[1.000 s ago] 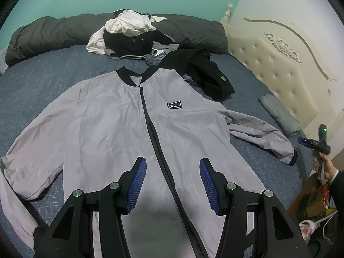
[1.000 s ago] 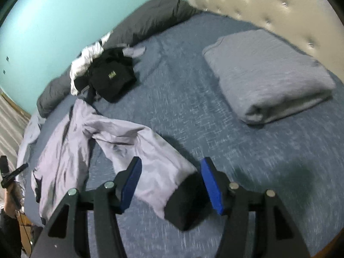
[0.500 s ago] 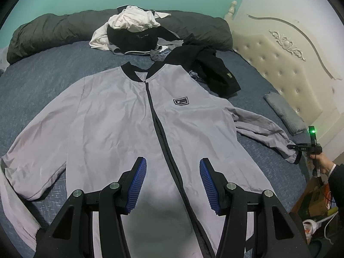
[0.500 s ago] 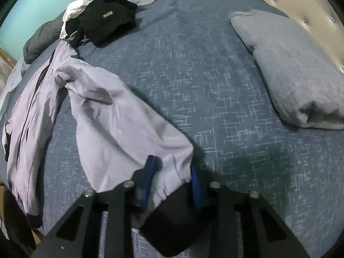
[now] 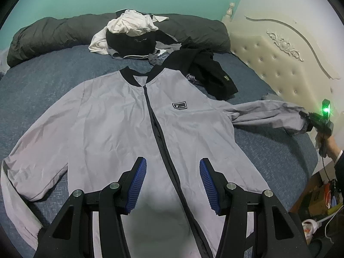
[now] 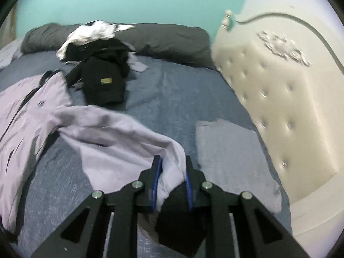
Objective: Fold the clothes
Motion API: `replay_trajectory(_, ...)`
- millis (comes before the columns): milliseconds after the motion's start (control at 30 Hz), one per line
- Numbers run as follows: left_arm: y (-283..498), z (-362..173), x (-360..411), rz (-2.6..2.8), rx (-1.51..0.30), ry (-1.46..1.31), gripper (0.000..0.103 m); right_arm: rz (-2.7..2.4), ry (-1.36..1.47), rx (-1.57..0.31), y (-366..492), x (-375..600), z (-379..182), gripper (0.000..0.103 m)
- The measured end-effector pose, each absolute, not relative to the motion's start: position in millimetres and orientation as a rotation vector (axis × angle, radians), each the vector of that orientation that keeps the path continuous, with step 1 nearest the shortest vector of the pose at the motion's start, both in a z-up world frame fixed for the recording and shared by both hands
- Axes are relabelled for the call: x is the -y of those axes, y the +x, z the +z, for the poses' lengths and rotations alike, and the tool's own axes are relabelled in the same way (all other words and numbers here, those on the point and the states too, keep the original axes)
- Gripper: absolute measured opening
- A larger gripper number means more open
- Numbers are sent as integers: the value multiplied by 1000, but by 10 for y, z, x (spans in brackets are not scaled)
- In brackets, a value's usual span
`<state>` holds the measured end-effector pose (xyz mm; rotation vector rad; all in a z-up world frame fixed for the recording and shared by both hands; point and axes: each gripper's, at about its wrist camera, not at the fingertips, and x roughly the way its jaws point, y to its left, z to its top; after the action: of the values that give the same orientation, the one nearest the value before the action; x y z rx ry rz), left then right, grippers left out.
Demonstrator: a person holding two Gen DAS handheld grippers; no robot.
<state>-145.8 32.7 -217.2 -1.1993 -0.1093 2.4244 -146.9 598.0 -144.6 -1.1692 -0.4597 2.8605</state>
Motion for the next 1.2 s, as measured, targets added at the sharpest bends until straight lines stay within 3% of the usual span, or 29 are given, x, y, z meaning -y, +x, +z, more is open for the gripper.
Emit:
replay_trajectory(267,-1465,-2187,-318,2414,118,-1208,56,2960,-1575,724,-906,-5308,-2336,19)
replay_trajectory(433,-1460,-2186,-329,2408,125,-1202,56,2985,-1729,628,-757,-5216,-2605,19)
replay_trajectory(667,-1442,-2192,-307,2403,134,-1203,56,2971,-1872,750,-447,-5030,-2824,19)
replay_trajectory(800,-1407,-2169,-297,2403,133,-1199,56,2995,-1927,738,-352,-4949,-2790,25)
replay_trajectory(933,-1383,-2139,-252,2411,131,-1196,56,3094,-1961,407,-387,-5149,-2569,37)
replay_trajectory(1200,-1355,-2074,-181,2426,139,-1187,56,3180,-1666,-260,-428,-5913,-2091,37)
